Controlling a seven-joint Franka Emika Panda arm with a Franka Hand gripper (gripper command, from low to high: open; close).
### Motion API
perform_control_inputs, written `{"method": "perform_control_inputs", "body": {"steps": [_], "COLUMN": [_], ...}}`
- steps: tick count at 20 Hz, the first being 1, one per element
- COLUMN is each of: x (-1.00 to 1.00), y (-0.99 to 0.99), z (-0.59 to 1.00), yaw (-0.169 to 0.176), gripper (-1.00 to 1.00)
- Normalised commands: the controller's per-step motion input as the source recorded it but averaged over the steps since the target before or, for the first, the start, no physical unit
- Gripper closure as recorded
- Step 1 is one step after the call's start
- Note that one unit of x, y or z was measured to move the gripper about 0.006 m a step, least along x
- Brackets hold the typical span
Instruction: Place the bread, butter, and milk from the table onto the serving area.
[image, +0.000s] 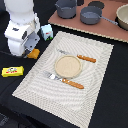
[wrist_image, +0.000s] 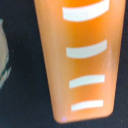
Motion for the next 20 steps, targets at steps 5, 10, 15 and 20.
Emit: {"method": "perform_control_inputs", "body": {"steps": [5,10,15,20], "x": [-0.14,-0.11,0.00,0.01], "y": [0.00,0.00,0.00,-0.02], "z": [-0.35,-0.21,0.00,0.00], "yaw": [0.024,0.022,0.001,0.000], "gripper": [-1.00,1.00,1.00,1.00]}}
